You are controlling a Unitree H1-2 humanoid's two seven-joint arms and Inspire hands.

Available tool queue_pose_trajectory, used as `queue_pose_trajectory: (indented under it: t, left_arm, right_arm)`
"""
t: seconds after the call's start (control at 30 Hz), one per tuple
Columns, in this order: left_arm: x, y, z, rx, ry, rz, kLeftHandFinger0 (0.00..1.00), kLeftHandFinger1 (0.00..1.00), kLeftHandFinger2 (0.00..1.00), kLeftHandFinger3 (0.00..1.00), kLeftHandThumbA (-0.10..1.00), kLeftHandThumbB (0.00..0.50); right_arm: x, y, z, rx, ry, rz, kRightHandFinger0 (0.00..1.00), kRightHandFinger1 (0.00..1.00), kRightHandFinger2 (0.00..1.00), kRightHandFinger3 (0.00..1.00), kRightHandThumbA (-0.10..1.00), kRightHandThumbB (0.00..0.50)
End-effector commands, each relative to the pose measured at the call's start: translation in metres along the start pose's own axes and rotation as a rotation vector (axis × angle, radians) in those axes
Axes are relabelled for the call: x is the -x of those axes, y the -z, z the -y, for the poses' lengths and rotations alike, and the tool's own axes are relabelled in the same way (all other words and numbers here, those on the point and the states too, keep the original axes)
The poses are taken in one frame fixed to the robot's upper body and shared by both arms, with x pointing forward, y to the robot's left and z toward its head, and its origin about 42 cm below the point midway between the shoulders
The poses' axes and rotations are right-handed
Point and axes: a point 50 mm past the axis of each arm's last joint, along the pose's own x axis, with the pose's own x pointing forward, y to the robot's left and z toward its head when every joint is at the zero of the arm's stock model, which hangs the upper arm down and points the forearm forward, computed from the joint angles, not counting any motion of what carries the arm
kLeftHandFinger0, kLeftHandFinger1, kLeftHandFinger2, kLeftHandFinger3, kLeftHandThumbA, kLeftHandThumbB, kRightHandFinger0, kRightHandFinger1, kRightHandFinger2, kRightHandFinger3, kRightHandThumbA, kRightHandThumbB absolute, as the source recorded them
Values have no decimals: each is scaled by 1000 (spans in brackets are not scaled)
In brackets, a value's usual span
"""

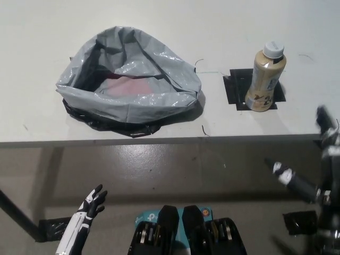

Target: Use the right hand to pick up a bottle of protein shake and place it into a plastic bag on the left side

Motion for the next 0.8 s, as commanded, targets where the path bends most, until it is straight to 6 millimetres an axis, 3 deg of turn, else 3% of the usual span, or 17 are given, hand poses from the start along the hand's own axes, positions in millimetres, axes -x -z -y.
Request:
queue_pose_trajectory:
  t: [0.0,0.17,0.33,0.37,0.53,0.77]
  left_arm:
    - [-2,-12,-4,-14,19,74,1000,1000,1000,1000,1000,155]
    - [-4,-13,-6,-17,6,78,1000,1000,1000,1000,1000,160]
    - [-3,-14,-5,11,20,75,1000,1000,1000,1000,1000,161]
    - [-3,-14,-5,14,21,76,1000,1000,1000,1000,1000,170]
    - [-4,-16,-4,11,23,83,1000,1000,1000,1000,1000,179]
    - [-5,-19,-5,17,27,79,1000,1000,1000,1000,1000,194]
  right_arm:
    - [-45,-14,7,29,64,66,1000,1000,1000,1000,923,316]
    - [-78,-9,4,28,62,30,1000,1000,1000,1000,961,379]
    - [-100,12,1,38,59,0,1000,1000,1000,1000,952,343]
    - [-104,16,-1,39,60,-10,1000,1000,1000,1000,903,326]
    - [-132,39,-14,-1,48,-78,1000,1000,1000,1000,929,345]
    - [-155,47,-26,-15,39,-120,1000,1000,1000,1000,942,373]
